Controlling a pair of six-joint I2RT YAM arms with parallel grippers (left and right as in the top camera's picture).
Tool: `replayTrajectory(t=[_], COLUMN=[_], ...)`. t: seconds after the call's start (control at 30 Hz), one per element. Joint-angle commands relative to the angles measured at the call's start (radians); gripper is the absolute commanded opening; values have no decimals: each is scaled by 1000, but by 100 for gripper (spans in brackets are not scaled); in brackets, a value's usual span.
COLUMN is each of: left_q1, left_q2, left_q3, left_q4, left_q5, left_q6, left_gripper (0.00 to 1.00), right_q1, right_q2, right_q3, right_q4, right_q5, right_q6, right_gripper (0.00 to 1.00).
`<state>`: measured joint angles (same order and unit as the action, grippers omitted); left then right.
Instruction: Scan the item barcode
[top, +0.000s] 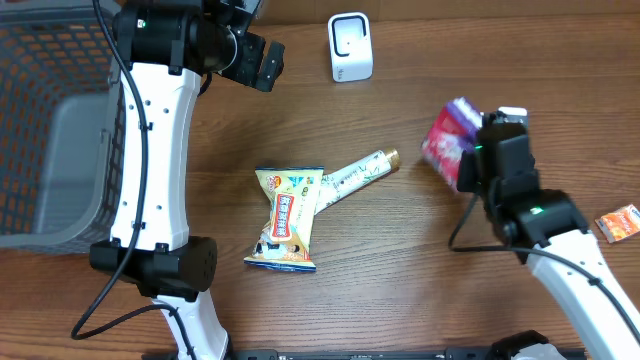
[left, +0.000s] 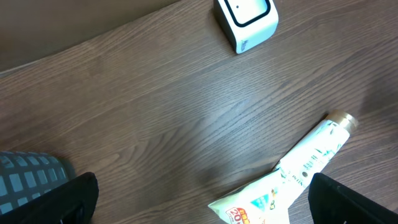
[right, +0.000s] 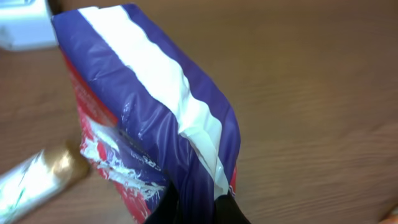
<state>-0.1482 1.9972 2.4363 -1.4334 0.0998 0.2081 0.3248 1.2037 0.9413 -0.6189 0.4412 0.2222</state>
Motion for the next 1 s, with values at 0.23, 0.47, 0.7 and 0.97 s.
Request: replayTrajectory(t=[0.23,0.47,0.7,0.97], left_q1=[4,4,4,4], left_q2=[-8,-8,-8,-8], left_q3=[6,6,6,6], left_q4=[1,1,1,1], left_q5=[-3,-3,-3,-3], left_q6=[-14,-14,-14,-14], left_gripper=[100,100,100,100], right_q1=[282,369,533,681], right_q2=[87,296,436,546], right_q3=[10,10,10,9], right_q4=[84,94,90,83], right_q5=[842,977,942,726], right_q6=[-42,-145,-145,-144], right_gripper=[4,4,4,4])
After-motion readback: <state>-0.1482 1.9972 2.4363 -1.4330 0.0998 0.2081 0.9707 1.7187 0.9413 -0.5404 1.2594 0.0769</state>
